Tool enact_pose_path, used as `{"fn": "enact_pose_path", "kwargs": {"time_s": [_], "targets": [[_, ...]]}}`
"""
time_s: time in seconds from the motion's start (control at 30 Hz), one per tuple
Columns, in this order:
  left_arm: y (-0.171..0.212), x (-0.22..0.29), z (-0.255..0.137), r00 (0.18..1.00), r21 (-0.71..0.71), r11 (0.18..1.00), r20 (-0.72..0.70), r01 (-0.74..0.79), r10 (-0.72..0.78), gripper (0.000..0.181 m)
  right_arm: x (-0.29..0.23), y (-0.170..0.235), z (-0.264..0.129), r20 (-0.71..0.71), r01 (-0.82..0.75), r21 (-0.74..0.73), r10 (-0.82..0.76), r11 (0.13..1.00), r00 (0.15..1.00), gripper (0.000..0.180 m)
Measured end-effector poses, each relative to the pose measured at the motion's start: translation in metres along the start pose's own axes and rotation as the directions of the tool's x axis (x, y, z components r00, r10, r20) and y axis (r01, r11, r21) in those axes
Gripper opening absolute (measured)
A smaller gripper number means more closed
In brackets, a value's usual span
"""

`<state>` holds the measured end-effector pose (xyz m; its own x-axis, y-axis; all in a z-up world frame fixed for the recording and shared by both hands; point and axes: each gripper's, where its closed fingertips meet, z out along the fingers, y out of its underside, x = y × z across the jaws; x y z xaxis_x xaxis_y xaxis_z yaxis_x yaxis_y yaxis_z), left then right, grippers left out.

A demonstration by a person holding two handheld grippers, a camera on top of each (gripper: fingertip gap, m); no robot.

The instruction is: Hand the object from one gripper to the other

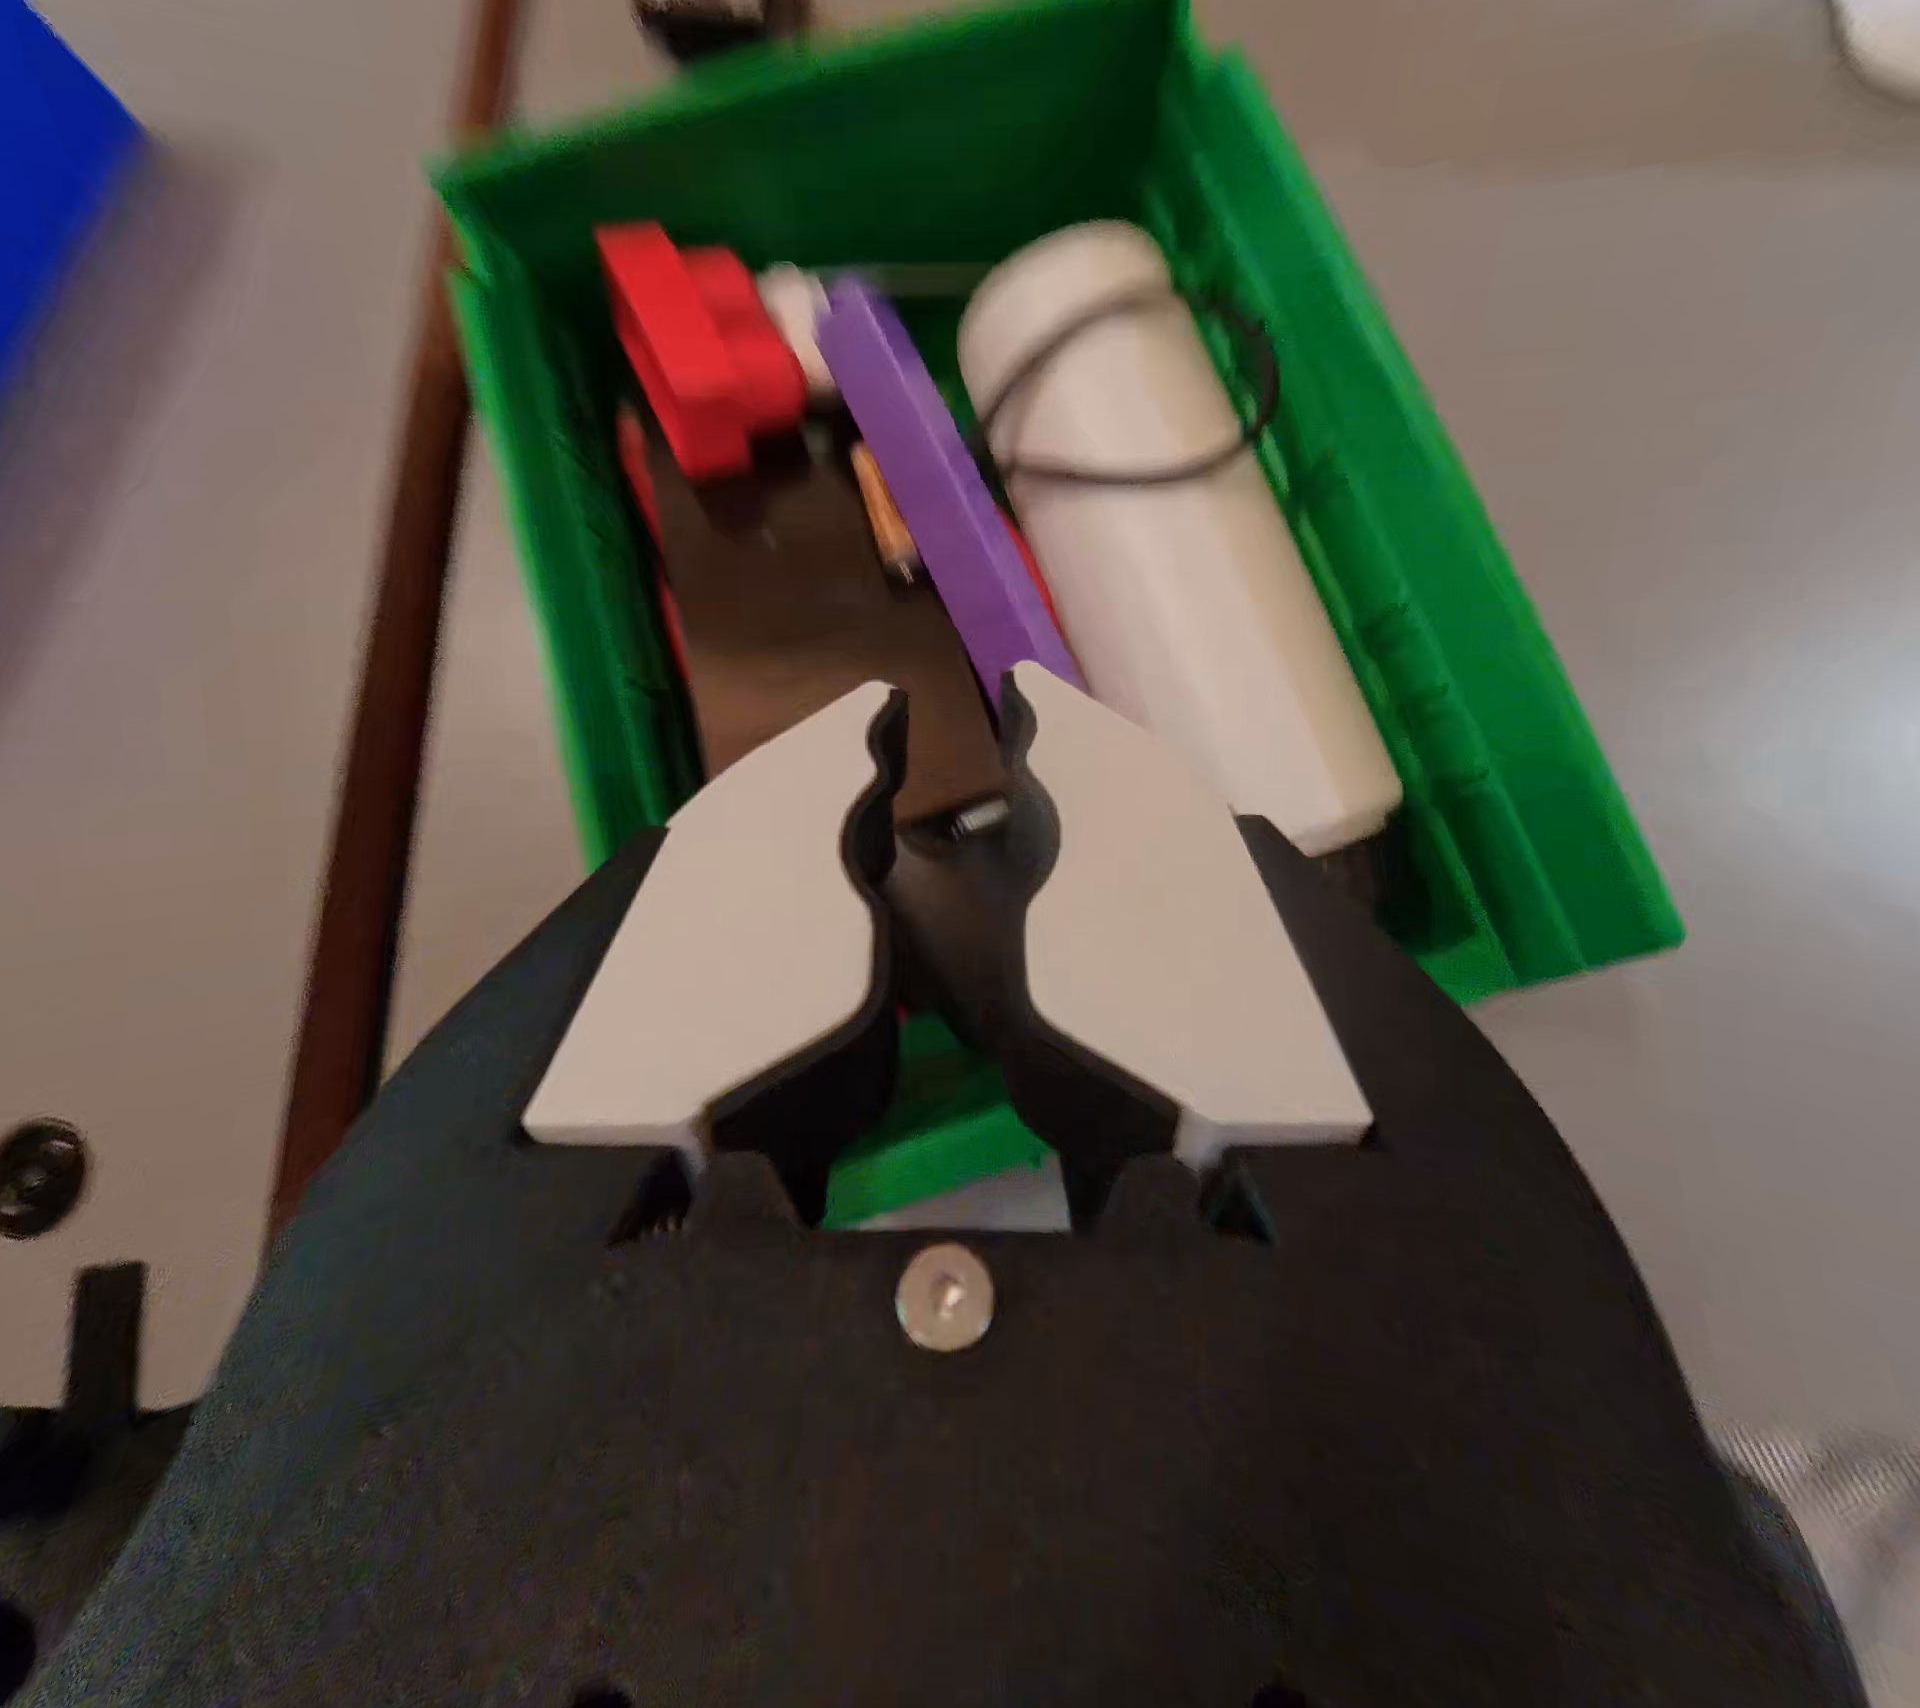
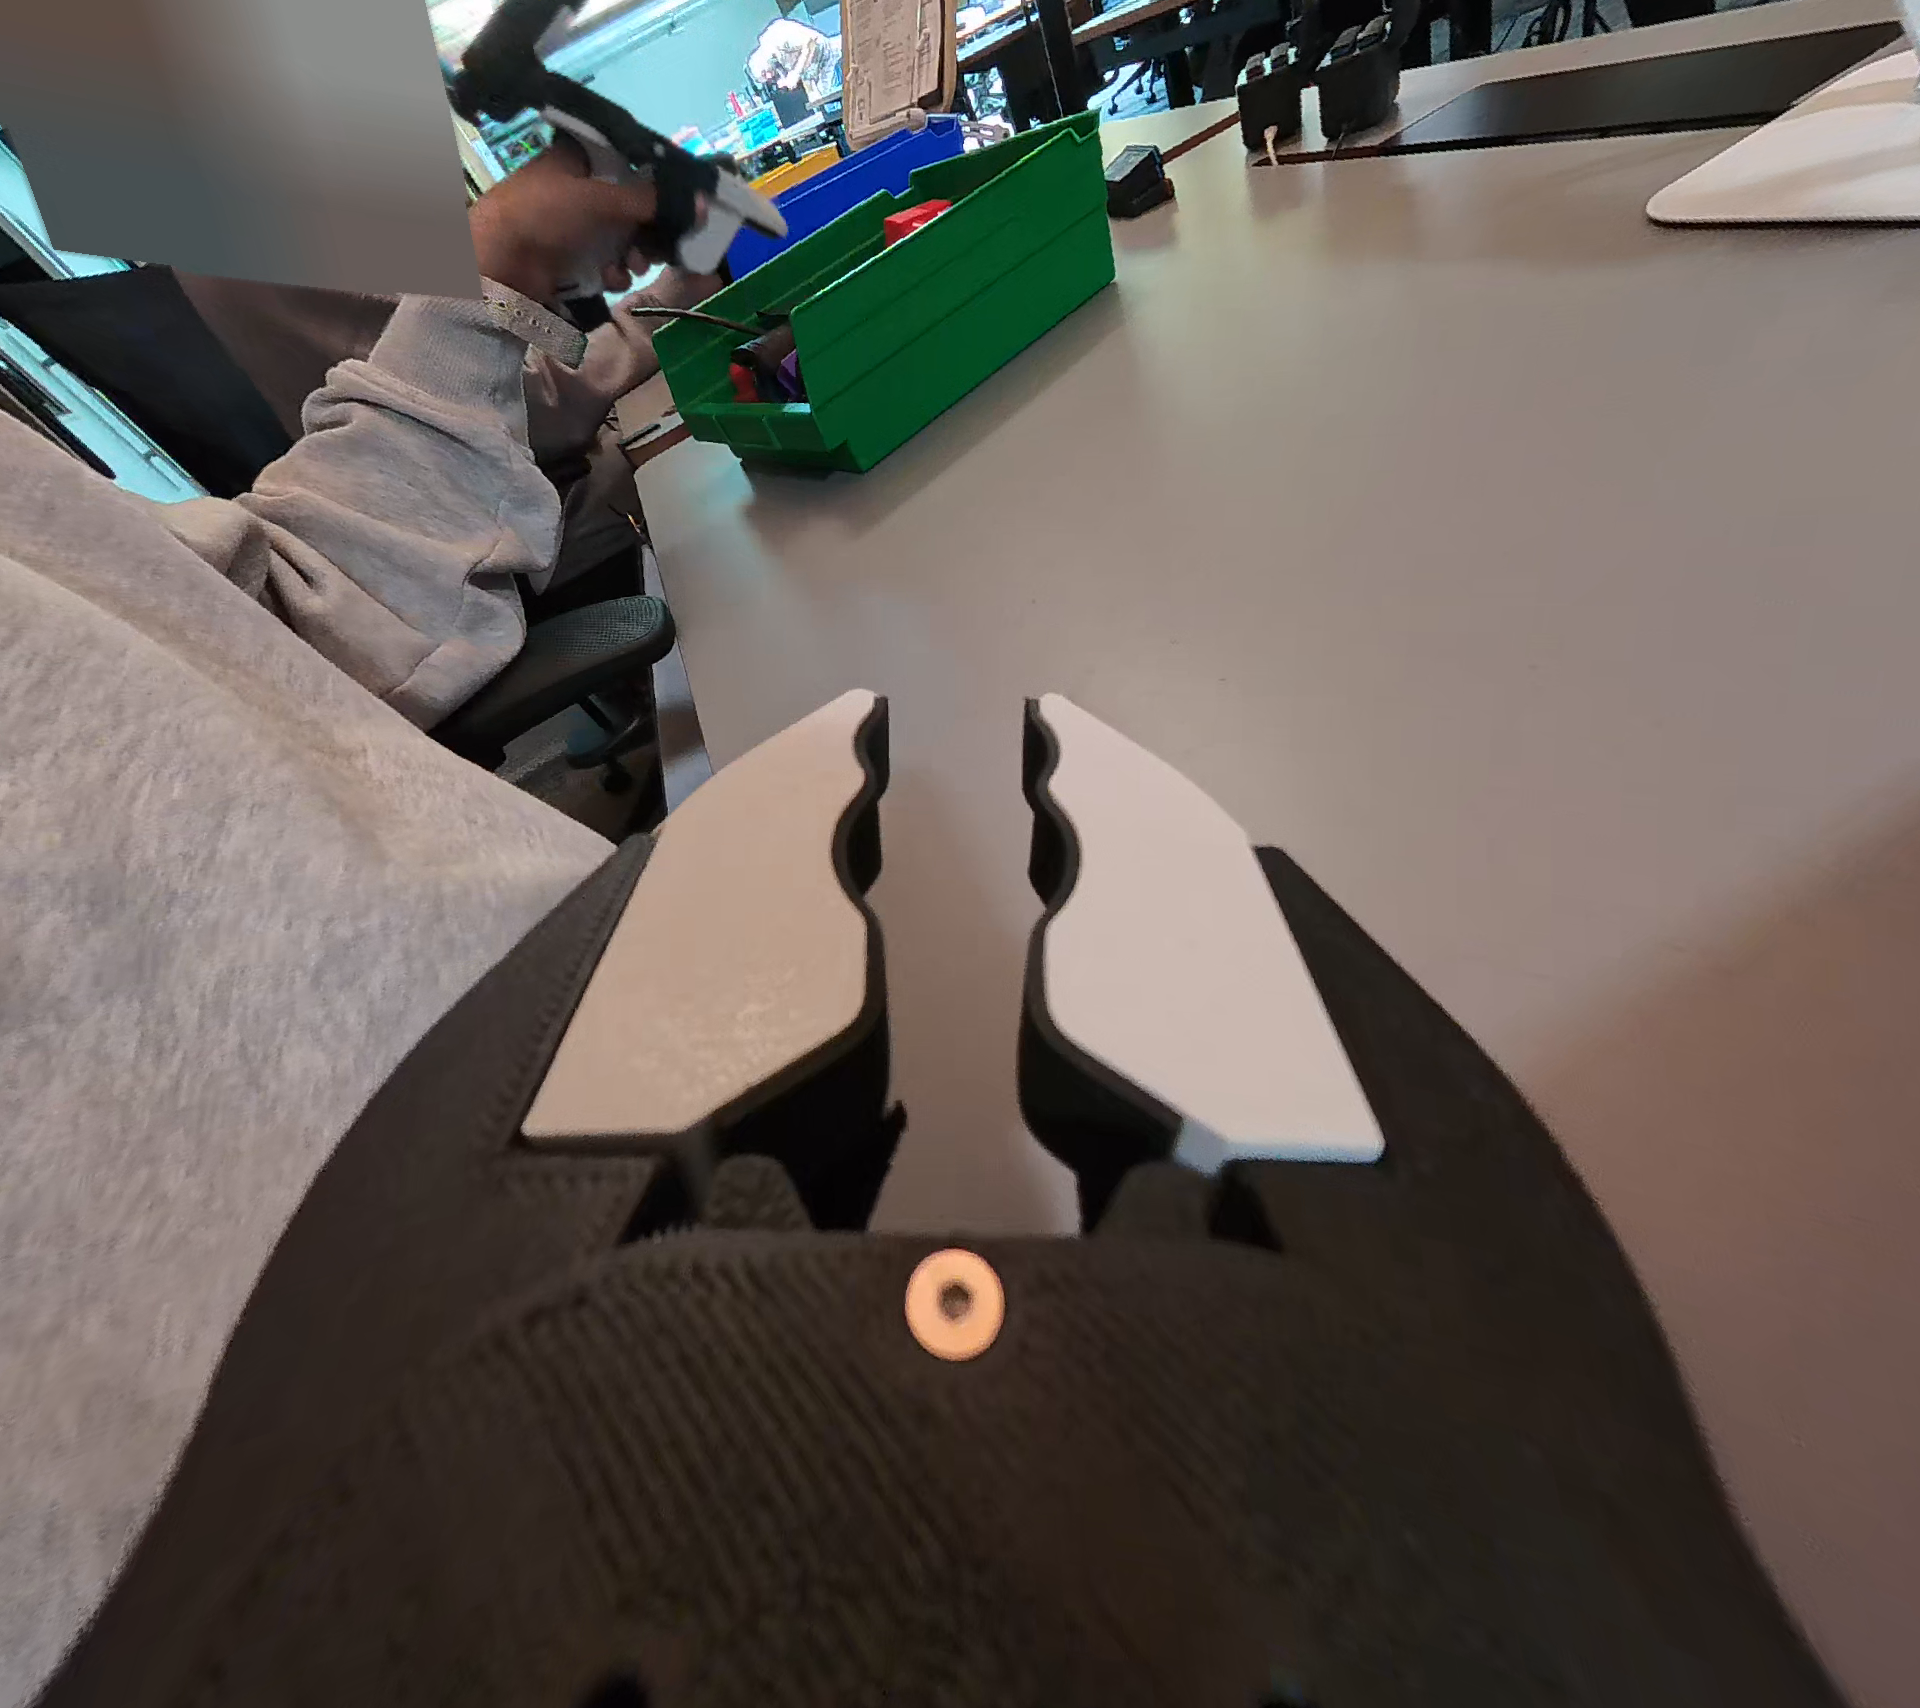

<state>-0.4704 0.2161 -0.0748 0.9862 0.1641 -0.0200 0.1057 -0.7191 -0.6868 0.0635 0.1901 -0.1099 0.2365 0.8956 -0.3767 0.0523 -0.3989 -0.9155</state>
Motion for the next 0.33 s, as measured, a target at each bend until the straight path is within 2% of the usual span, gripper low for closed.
{"fn": "enact_pose_path", "kwargs": {"time_s": [0.03,0.1,0.2,0.33], "targets": [[0.013,0.006,0.008,0.999,-0.078,0.997,-0.040,-0.005,0.002,0.020,0.000,0.000,0.000,-0.002,0.002,-0.001,-0.002,1.000,1.000,0.025],[0.028,0.015,0.019,0.996,-0.167,0.986,-0.088,-0.024,0.010,0.017,-0.002,0.000,0.000,-0.003,0.008,-0.004,-0.008,1.000,1.000,0.025],[0.036,0.024,0.024,0.995,-0.224,0.974,-0.103,-0.026,0.003,0.012,-0.004,0.001,0.000,-0.001,0.015,-0.010,-0.015,1.000,1.000,0.025],[0.046,0.030,0.031,0.995,-0.295,0.954,-0.094,-0.054,0.027,0.023,-0.005,0.002,0.000,0.004,0.018,-0.014,-0.018,1.000,1.000,0.025]]}}
